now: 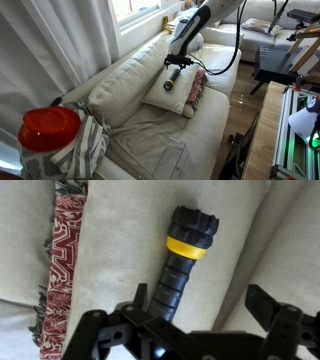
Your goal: Remove the black and yellow torch from top of the pillow, then put the pillow in the corner of the couch
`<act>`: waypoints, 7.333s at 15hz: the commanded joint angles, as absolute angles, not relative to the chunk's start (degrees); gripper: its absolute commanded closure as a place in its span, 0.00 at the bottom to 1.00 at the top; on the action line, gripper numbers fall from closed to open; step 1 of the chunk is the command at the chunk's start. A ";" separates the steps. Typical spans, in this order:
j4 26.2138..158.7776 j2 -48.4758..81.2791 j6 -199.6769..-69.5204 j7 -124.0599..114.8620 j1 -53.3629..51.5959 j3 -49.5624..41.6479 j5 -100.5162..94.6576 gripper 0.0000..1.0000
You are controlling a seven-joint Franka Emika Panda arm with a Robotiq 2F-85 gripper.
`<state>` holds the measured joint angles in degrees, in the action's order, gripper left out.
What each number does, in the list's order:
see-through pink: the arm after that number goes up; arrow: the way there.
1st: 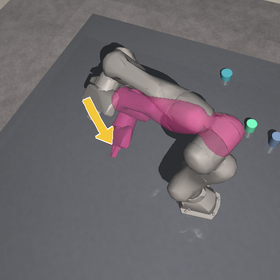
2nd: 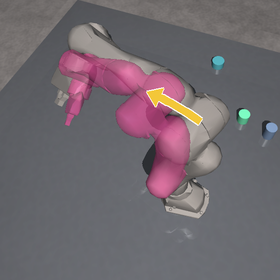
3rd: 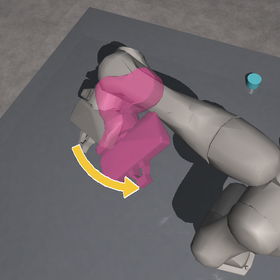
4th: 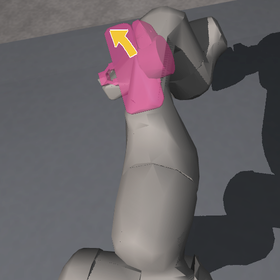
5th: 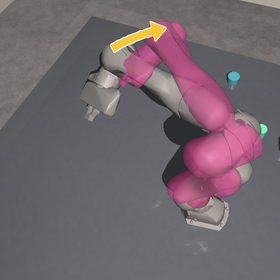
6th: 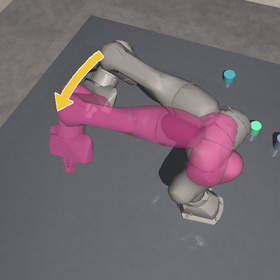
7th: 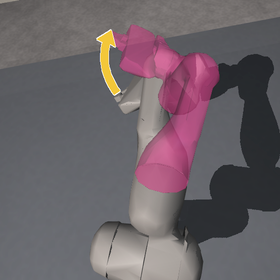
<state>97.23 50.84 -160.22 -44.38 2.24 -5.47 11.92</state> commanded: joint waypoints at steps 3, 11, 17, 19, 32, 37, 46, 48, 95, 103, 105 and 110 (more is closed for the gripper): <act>83.78 63.05 -160.31 -45.62 1.20 -7.83 13.93 0.00; 72.07 74.14 -157.10 -50.39 -1.00 -11.35 12.98 0.01; 66.79 77.33 -150.01 -55.62 -1.92 -14.13 11.47 0.57; 65.97 77.06 -147.38 -57.27 -1.61 -14.52 11.13 0.71; 91.08 57.40 -141.25 -54.44 -1.13 -14.41 10.63 0.74; 99.89 54.70 -140.34 -47.06 1.49 -10.68 12.28 0.74; 100.81 60.24 -145.80 -49.41 1.92 -7.33 18.10 0.47; 101.68 59.25 -149.44 -49.03 2.71 -6.55 19.75 0.22; 98.09 78.87 -197.91 -15.84 41.44 28.31 11.64 0.74; 112.42 57.73 -187.81 -19.09 33.38 24.66 18.28 0.99; 112.83 54.41 -184.86 -19.16 31.07 25.21 18.82 0.97; 111.99 47.54 -174.63 -19.36 24.02 24.46 22.26 0.97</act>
<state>109.71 53.78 -180.27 -18.38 27.86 25.90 19.43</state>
